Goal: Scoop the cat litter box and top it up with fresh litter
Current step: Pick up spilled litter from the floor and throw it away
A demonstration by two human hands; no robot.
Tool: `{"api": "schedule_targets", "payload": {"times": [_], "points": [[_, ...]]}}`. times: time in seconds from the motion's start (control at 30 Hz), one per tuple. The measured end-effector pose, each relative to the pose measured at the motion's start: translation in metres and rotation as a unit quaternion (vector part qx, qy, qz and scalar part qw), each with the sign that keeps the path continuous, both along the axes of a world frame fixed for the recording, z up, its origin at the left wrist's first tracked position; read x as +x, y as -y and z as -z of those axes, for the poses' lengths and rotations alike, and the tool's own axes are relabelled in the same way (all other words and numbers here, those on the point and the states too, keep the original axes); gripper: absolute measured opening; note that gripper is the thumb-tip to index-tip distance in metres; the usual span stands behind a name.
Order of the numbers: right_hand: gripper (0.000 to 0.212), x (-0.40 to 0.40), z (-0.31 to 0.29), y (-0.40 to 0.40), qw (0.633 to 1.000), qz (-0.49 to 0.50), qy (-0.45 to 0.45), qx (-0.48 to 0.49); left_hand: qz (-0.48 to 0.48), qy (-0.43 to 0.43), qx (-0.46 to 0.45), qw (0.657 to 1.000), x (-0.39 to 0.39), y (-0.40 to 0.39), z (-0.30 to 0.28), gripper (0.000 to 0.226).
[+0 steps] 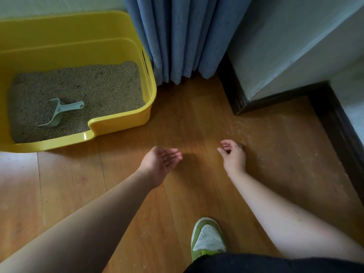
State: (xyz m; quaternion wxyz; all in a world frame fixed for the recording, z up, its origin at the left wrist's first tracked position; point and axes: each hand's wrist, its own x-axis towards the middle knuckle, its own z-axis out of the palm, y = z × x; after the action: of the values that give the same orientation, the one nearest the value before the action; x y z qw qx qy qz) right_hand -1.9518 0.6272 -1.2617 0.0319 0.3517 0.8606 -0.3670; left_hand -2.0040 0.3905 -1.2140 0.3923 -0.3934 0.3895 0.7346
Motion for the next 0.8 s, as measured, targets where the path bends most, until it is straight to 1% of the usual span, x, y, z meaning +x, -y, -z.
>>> {"api": "schedule_targets", "payload": {"times": [0.3, 0.43, 0.63, 0.8], "points": [[0.015, 0.000, 0.001, -0.002, 0.999, -0.010, 0.021, 0.027, 0.010, -0.002, -0.001, 1.000, 0.002, -0.001, -0.002, 0.043], [0.014, -0.009, 0.004, 0.000, 0.998, -0.044, 0.018, 0.042, 0.011, -0.006, 0.000, 1.000, 0.001, 0.001, -0.002, 0.043], [0.007, -0.018, 0.004, 0.003, 0.996, -0.052, 0.021, 0.071, 0.011, -0.010, -0.007, 1.000, 0.001, 0.004, -0.002, 0.044], [0.008, -0.021, 0.003, 0.002, 0.991, -0.084, 0.038, 0.093, 0.006, -0.007, -0.008, 1.000, -0.001, 0.005, -0.003, 0.044]]}}
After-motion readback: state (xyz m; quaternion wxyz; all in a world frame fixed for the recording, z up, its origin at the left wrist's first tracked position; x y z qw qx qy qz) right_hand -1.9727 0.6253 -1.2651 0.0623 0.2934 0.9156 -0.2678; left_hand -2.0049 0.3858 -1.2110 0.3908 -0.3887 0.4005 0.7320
